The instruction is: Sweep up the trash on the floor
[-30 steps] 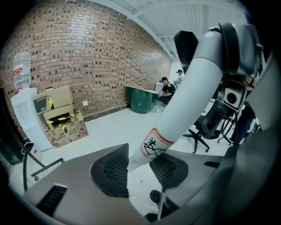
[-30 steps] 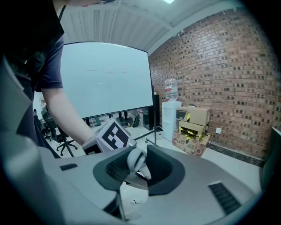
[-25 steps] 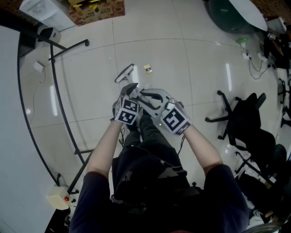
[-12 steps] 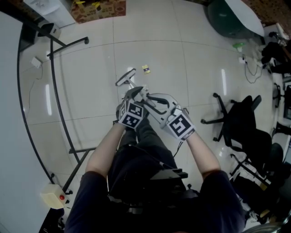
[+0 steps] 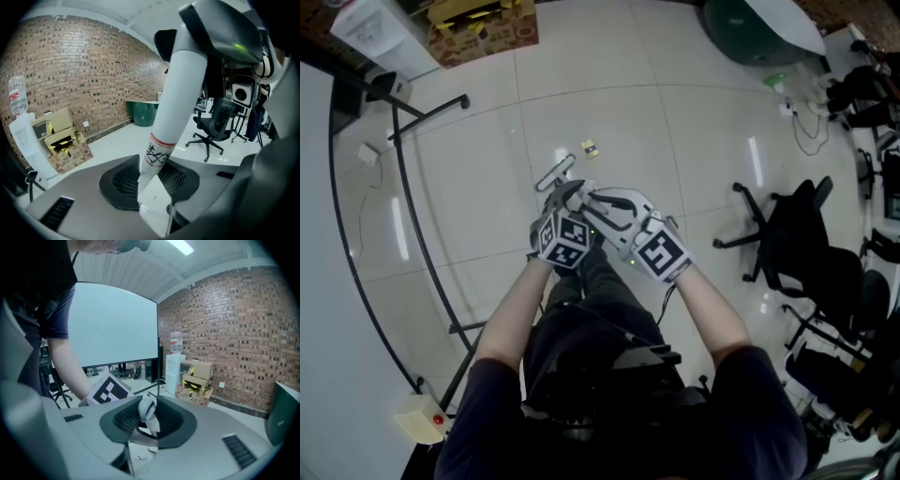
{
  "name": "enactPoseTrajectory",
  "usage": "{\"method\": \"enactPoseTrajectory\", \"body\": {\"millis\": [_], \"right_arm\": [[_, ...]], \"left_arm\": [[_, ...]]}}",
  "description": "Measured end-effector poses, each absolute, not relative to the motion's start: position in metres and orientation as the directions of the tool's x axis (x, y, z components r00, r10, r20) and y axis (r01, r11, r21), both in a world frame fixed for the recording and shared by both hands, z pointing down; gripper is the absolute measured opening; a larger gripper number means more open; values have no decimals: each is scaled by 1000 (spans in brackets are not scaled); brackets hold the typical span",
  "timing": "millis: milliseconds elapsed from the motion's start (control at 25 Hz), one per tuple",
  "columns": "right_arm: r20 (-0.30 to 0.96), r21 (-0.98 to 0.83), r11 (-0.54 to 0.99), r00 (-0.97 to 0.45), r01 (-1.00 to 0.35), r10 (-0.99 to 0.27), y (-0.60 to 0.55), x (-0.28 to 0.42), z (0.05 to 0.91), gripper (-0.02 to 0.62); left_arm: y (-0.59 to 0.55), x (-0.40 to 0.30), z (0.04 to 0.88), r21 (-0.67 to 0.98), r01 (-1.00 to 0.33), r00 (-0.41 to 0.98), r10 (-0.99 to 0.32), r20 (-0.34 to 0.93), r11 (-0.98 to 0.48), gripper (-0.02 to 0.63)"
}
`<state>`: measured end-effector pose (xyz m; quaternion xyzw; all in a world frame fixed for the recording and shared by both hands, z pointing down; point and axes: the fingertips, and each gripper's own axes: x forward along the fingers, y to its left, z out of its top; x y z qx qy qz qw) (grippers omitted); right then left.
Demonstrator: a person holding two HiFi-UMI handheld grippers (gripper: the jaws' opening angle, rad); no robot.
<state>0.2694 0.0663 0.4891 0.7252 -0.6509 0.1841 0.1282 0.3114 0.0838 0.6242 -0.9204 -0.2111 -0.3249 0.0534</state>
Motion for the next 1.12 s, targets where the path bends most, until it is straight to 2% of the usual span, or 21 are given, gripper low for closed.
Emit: {"method": "enactPoseTrajectory", "body": {"millis": [320,600,1120], "right_arm": [[305,52,-171,179,-984,-935,16,315,449,98],[230,126,-133,159,-983,-960,-13,329,392,97],[159,283,-257,310,-924,-937,-12,347,298,95]], "left_arm": [[40,353,588,-84,439,743,309,593,-895,84],[15,370,529,-129,427,798,306,519,-895,84],[14,403,431,-182,502,824,404,397,-845,84]]}}
